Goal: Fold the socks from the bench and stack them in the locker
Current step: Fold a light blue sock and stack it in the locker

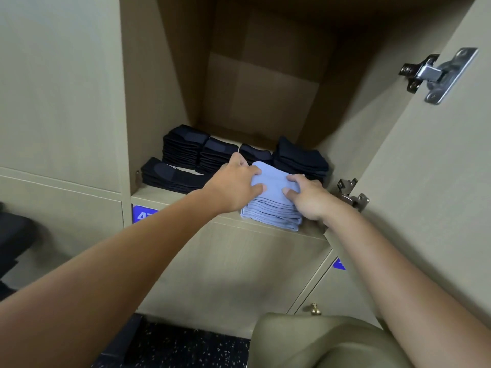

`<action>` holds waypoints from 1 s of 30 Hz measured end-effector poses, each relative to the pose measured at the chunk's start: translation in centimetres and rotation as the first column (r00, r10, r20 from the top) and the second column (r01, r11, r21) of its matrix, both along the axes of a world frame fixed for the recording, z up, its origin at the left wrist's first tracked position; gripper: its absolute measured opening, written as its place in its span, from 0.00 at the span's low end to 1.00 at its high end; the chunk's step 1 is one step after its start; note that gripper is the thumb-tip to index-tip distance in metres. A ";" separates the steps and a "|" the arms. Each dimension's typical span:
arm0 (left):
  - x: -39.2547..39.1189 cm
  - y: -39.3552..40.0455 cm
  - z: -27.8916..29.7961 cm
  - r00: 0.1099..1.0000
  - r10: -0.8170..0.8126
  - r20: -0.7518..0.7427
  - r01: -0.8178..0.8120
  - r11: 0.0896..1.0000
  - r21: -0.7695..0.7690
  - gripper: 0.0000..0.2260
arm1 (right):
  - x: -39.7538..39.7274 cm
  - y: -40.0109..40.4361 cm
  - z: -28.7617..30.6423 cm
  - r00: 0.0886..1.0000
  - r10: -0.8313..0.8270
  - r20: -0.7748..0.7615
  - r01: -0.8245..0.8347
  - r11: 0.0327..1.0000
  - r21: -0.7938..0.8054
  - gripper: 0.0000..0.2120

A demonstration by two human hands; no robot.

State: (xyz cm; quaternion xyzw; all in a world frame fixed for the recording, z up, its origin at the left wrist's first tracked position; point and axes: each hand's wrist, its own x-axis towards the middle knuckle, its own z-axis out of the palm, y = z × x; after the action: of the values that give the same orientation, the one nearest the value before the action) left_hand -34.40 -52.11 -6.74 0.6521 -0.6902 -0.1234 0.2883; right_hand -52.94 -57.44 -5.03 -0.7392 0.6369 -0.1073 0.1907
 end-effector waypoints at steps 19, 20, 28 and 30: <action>3.2 4.5 1.1 0.999 -0.042 0.000 0.041 0.977 -0.208 0.10 | 0.7 1.4 1.4 0.974 0.068 0.214 0.019 0.925 -0.380 0.17; 3.6 4.9 1.1 0.999 -0.040 0.016 0.042 0.976 -0.213 0.11 | 1.0 1.5 1.4 0.969 0.080 0.233 0.020 0.916 -0.401 0.15; 7.5 8.1 1.4 0.995 -0.015 0.099 0.038 0.970 -0.242 0.08 | 3.9 4.4 1.5 0.923 0.262 0.283 -0.111 0.884 -0.454 0.07; 8.5 9.0 1.6 0.995 -0.009 0.096 0.032 0.969 -0.244 0.06 | 4.9 5.3 1.5 0.913 0.298 0.279 -0.147 0.877 -0.457 0.07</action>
State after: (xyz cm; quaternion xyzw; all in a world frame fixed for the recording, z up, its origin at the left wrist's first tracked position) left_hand -25.88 -43.13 -5.10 0.6092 -0.7198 -0.0092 0.3327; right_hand -48.08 -52.17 -3.51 -0.8021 0.4645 -0.3469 0.1431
